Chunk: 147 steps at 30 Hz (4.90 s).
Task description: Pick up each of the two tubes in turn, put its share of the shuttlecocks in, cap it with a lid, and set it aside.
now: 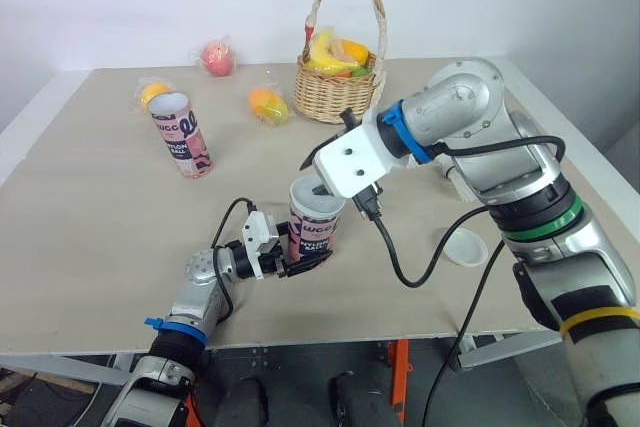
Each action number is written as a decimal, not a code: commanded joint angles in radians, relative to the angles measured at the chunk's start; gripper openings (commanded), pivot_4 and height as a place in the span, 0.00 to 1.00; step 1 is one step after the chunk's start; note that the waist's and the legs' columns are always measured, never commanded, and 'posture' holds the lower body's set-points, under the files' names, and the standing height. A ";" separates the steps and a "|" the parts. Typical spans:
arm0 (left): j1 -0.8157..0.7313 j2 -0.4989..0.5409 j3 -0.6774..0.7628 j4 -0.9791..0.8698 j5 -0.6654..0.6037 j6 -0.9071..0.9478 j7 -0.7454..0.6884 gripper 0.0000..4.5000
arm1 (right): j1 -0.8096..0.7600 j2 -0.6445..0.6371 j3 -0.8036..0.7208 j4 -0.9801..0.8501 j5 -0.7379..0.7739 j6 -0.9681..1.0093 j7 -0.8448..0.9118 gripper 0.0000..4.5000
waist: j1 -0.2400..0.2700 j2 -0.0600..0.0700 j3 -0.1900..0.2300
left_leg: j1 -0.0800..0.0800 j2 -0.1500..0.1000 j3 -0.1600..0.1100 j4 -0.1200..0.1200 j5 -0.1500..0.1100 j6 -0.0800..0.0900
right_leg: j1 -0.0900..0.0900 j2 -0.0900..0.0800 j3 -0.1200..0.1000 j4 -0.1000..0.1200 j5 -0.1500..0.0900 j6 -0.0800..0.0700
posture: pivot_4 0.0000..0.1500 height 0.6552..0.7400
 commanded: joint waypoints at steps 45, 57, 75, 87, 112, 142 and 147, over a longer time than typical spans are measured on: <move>0.036 0.017 0.032 0.005 0.016 0.019 0.029 0.73 | 0.014 0.050 0.150 0.108 0.070 0.157 0.113 0.01 | -0.002 -0.007 -0.008 | 0.003 0.001 -0.001 -0.007 -0.004 -0.002 | 0.000 0.000 -0.003 -0.001 -0.006 -0.003 | 1.00 1.00; 0.033 0.015 0.027 -0.001 0.017 0.033 0.034 0.73 | 0.003 0.100 0.079 0.216 0.046 0.023 0.085 0.01 | -0.008 -0.014 -0.017 | 0.037 0.002 -0.002 -0.014 -0.009 -0.010 | 0.023 -0.001 -0.004 -0.009 -0.014 -0.008 | 1.00 1.00; -0.005 0.016 0.013 0.016 0.015 0.048 -0.012 0.88 | 0.335 -0.260 -0.428 -0.155 0.432 0.520 -0.025 0.78 | 0.012 -0.009 -0.014 | 0.006 -0.001 -0.004 -0.012 -0.025 0.000 | 0.005 -0.001 -0.002 -0.011 -0.014 -0.004 | 1.00 1.00; -0.008 0.134 0.070 -0.030 -0.002 0.095 -0.070 0.98 | 0.744 -0.102 -0.374 -0.351 0.435 0.592 -0.359 0.78 | -0.001 -0.009 -0.010 | 0.004 -0.001 -0.005 -0.007 -0.024 0.000 | 0.005 0.000 -0.001 -0.012 -0.015 0.005 | 1.00 1.00; 0.346 0.571 0.407 -0.612 -0.378 0.705 -0.087 1.00 | 0.581 0.130 -0.203 -0.048 0.417 0.465 -0.397 0.97 | 0.000 -0.012 -0.006 | 0.002 0.003 -0.004 -0.007 -0.025 -0.001 | 0.004 0.000 -0.005 -0.012 -0.016 0.001 | 1.00 1.00; 0.123 0.517 0.310 -0.732 -0.424 0.668 -0.050 1.00 | 0.497 0.221 -0.294 0.007 0.477 0.498 -0.413 0.67 | 0.001 -0.012 -0.005 | 0.002 0.003 -0.004 -0.001 -0.025 -0.002 | 0.004 0.001 -0.005 -0.007 -0.014 -0.001 | 1.00 1.00; -0.010 0.452 0.206 -0.664 -0.395 0.680 -0.061 1.00 | 0.442 0.087 -0.564 0.042 0.557 0.513 -0.507 0.67 | 0.010 -0.012 -0.004 | 0.001 0.000 -0.006 0.001 -0.025 -0.002 | 0.005 -0.001 -0.005 -0.006 -0.014 0.000 | 1.00 1.00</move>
